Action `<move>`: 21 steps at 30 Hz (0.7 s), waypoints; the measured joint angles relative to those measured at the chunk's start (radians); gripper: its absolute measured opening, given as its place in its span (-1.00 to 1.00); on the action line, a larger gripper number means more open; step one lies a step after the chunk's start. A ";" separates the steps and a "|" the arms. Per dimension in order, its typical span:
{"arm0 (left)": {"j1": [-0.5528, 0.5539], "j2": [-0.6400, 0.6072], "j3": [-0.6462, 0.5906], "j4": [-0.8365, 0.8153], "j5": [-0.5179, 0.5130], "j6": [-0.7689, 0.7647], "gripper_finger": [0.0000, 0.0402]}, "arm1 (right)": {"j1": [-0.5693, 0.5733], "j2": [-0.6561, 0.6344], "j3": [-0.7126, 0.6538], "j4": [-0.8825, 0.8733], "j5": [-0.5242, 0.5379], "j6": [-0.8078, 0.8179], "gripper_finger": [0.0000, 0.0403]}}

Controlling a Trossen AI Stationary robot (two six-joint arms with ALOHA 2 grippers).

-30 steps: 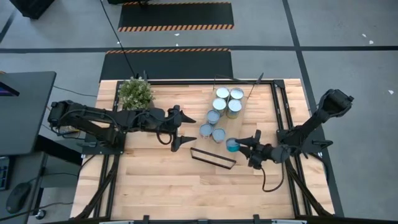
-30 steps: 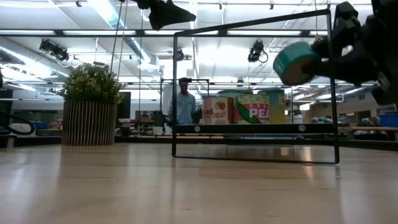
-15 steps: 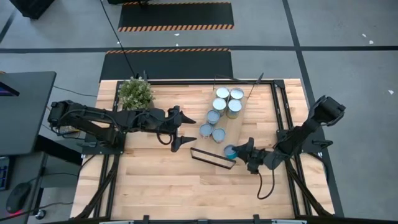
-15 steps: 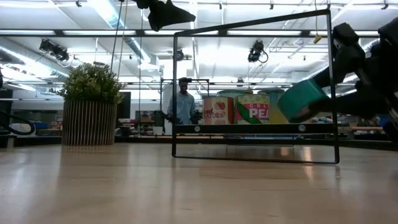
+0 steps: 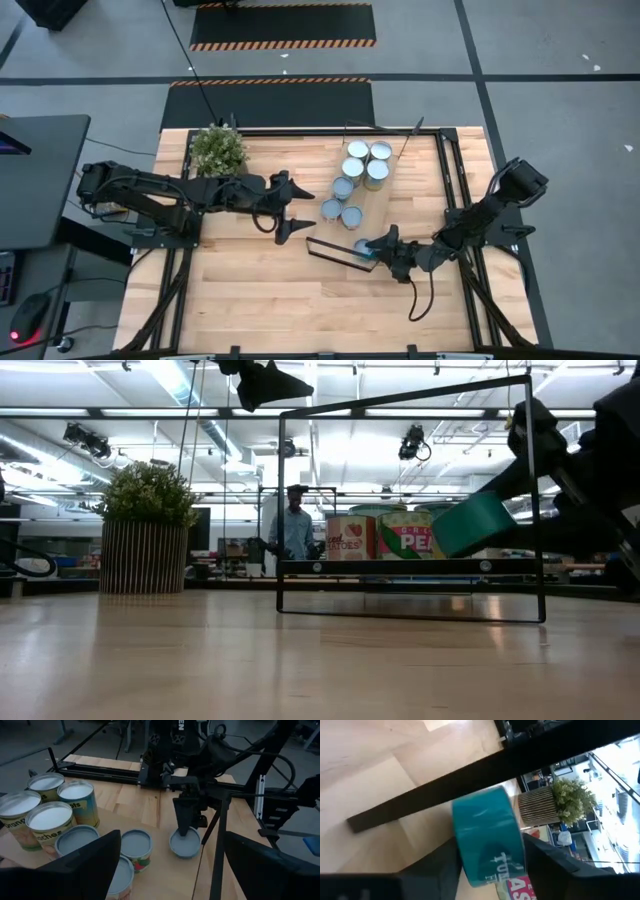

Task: Pick and place cans onto a shelf
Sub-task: Put the canned tuna fish on the shelf

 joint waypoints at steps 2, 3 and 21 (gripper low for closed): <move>0.000 0.000 0.000 0.001 0.000 -0.020 0.77 | -0.009 0.000 0.010 -0.019 -0.004 0.001 0.10; 0.000 0.000 0.000 0.001 0.000 -0.027 0.77 | -0.012 0.000 0.010 -0.028 -0.002 0.001 0.16; 0.000 0.000 0.000 0.001 0.000 -0.094 0.77 | 0.063 0.000 0.011 -0.041 0.195 0.029 0.53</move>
